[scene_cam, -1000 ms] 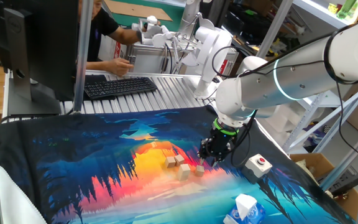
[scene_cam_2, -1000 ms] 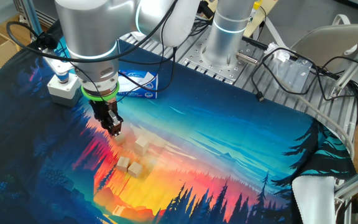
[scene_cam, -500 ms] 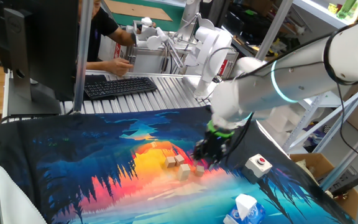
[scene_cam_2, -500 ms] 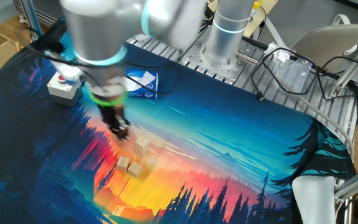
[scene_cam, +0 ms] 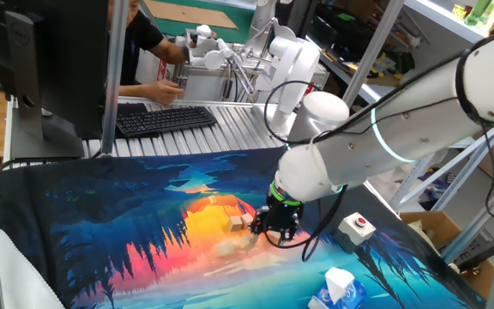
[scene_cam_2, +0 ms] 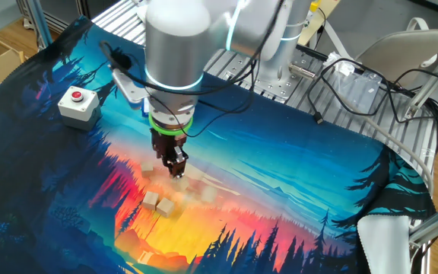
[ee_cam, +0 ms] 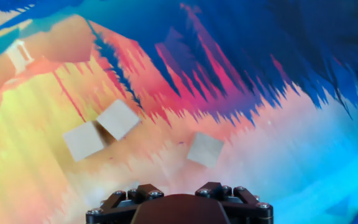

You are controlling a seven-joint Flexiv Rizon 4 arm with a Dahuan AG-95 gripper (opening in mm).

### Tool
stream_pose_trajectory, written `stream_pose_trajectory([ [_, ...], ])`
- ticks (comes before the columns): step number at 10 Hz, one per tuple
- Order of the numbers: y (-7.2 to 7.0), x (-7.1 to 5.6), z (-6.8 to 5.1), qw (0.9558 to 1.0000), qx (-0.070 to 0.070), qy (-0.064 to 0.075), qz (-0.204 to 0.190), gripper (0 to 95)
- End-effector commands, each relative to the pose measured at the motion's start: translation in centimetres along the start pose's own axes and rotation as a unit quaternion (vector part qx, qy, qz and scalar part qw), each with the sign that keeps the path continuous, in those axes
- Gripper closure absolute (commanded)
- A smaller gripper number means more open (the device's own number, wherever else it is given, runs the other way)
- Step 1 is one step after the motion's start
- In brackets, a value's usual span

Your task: Stack the blocks in a vertical line of five

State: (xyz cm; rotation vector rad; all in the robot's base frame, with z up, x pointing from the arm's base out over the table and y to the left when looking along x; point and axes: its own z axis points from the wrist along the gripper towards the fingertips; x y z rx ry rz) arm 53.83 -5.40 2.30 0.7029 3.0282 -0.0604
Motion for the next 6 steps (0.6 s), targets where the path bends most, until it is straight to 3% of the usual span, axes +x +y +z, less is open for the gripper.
stream_pose_trajectory([
  [1,-0.81,-1.81,-0.89,0.9994,0.0,0.011,-0.033,38.0],
  [6,-1.67,-2.49,-0.47,0.9993,-0.003,0.009,-0.036,38.0],
])
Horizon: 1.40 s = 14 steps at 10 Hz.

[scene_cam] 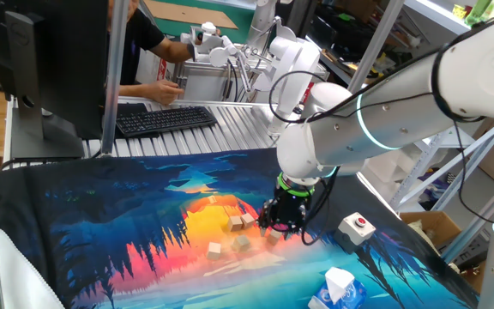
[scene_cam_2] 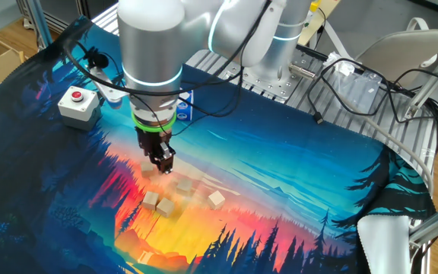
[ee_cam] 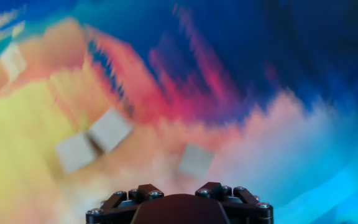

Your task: Stack the blocks in a vertical line of five

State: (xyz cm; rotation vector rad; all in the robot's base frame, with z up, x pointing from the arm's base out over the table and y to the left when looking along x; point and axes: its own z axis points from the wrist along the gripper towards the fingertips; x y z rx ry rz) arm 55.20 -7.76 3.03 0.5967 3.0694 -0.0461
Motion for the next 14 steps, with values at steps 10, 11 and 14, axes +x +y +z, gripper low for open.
stream_pose_trajectory([
  [10,-1.0,-0.8,1.2,0.9964,-0.035,0.012,0.076,38.0],
  [11,-0.9,-0.9,1.3,0.9965,-0.037,0.01,0.074,38.0],
  [14,-0.8,-1.0,1.8,0.9958,-0.043,0.007,0.08,38.0],
])
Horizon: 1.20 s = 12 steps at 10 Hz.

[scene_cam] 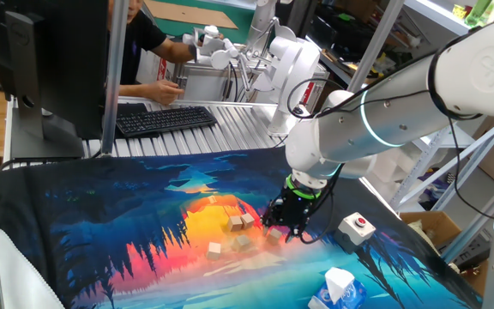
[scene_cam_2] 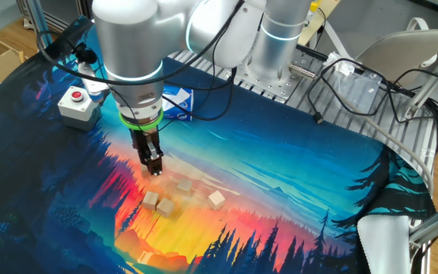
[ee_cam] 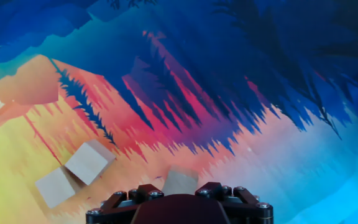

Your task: Stack the blocks in a vertical line of five

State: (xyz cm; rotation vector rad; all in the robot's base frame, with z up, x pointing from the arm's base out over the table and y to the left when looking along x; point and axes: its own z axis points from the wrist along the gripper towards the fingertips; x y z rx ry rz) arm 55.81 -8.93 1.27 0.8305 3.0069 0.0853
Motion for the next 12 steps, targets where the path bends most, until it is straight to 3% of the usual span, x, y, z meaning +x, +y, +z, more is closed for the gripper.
stream_pose_trajectory([
  [1,0.0,0.0,-0.06,1.0,-0.003,0.003,0.006,38.0],
  [2,0.0,0.0,-0.06,0.9999,-0.004,0.002,0.012,38.0],
  [3,0.0,0.0,-0.06,0.9998,-0.006,0.004,0.019,57.0],
  [10,0.01,-0.04,-0.07,0.9997,-0.005,-0.003,0.025,57.0],
  [11,0.01,-0.04,-0.08,0.9999,-0.005,-0.003,0.016,95.0],
  [12,0.0,-0.04,-0.09,0.9999,-0.005,-0.002,0.013,95.0],
])
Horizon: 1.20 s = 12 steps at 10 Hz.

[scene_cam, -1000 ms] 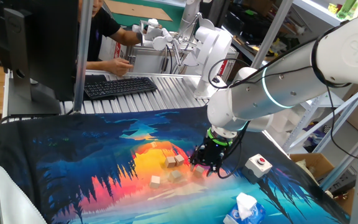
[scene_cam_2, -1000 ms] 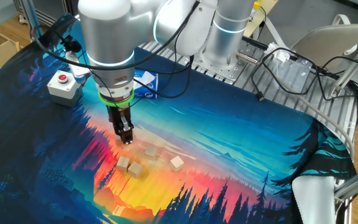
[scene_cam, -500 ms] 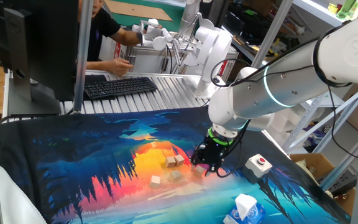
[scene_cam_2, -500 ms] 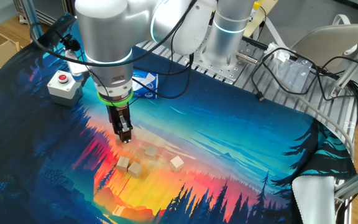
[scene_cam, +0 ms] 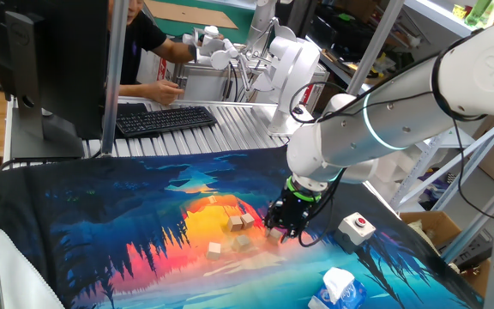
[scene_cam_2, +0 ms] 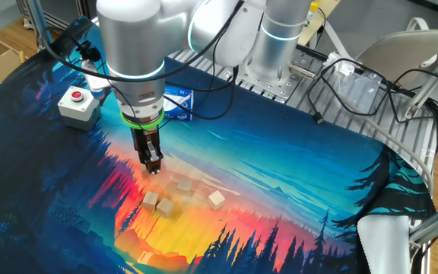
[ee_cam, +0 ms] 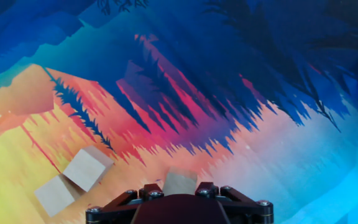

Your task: Stack the blocks in a vertical line of five

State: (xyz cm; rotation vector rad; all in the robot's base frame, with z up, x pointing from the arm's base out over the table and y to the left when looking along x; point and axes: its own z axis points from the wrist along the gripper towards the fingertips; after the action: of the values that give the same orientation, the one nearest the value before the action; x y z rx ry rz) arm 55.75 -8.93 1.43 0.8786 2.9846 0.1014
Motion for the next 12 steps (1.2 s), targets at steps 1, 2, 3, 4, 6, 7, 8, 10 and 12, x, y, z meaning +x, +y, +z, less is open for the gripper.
stream_pose_trajectory([
  [1,0.0,-0.1,0.1,1.0,0.001,-0.001,-0.001,95.0],
  [2,0.0,-0.1,0.1,1.0,0.0,-0.001,0.0,95.0],
  [3,0.0,-0.1,0.1,1.0,-0.001,0.0,0.003,95.0],
  [4,0.0,-0.1,0.0,1.0,-0.001,0.0,0.003,95.0],
  [6,0.0,-0.1,-0.2,1.0,-0.001,0.0,0.0,95.0],
  [7,0.0,-0.1,-0.2,1.0,-0.001,0.0,-0.002,95.0],
  [8,0.0,-0.1,-0.3,1.0,-0.001,0.0,-0.01,95.0],
  [10,-0.1,0.0,-0.9,0.9992,-0.001,0.002,-0.039,95.0],
  [12,0.0,0.2,-1.6,0.9985,-0.002,0.006,-0.054,95.0],
])
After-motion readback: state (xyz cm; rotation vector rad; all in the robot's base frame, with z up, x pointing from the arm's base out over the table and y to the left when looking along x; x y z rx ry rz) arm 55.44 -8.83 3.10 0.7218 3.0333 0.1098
